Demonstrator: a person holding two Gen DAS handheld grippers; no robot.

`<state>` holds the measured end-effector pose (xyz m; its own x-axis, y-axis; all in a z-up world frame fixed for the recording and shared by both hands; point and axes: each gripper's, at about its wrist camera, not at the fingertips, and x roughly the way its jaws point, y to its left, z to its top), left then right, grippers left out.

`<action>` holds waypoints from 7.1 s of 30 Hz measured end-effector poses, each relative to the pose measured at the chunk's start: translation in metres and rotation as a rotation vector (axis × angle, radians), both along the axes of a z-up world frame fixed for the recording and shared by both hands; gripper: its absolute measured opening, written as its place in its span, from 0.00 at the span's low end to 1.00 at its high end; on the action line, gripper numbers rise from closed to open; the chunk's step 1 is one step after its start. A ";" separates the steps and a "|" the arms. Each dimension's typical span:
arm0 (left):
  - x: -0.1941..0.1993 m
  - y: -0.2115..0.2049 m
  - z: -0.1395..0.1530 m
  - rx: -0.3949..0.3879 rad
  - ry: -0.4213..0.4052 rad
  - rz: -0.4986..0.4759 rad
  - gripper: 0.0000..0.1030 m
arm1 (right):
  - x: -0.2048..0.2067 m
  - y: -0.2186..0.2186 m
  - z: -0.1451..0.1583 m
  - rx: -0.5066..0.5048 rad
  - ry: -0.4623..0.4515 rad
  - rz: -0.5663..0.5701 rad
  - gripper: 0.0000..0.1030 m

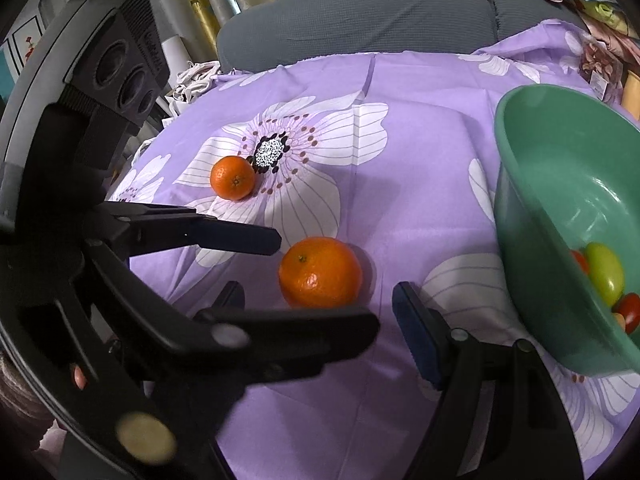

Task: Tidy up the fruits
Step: 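Close the left and right grippers together around the large orange, then carry the large orange with both grippers into the green bowl, then open both grippers and move back toward the remaining orange, then close the left and right grippers together around the orange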

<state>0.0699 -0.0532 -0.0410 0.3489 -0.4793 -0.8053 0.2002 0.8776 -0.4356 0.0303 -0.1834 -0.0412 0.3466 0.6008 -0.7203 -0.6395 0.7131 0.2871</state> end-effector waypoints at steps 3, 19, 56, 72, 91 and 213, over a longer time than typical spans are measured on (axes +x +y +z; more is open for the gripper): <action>0.002 -0.001 -0.001 0.000 0.005 -0.004 0.89 | 0.001 0.001 0.001 0.001 0.002 0.002 0.73; 0.003 0.000 -0.003 0.000 0.033 -0.001 0.74 | 0.001 0.012 -0.008 -0.044 0.028 0.021 0.51; -0.014 -0.005 0.040 -0.022 -0.061 -0.024 0.68 | -0.025 -0.004 0.031 0.046 -0.070 0.009 0.44; 0.004 -0.043 0.067 0.028 -0.124 -0.106 0.68 | -0.016 -0.039 0.052 0.098 -0.132 -0.067 0.44; 0.036 -0.102 0.083 0.045 -0.172 -0.233 0.68 | 0.009 -0.094 0.065 0.132 -0.181 -0.205 0.44; 0.026 0.129 0.002 0.053 -0.028 0.101 0.77 | 0.038 0.141 -0.002 -0.077 0.090 0.237 0.61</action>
<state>0.0964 0.0756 -0.0394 0.4159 -0.3980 -0.8177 0.1209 0.9154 -0.3840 0.0684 -0.0420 -0.0427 0.1348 0.6000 -0.7885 -0.7655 0.5683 0.3016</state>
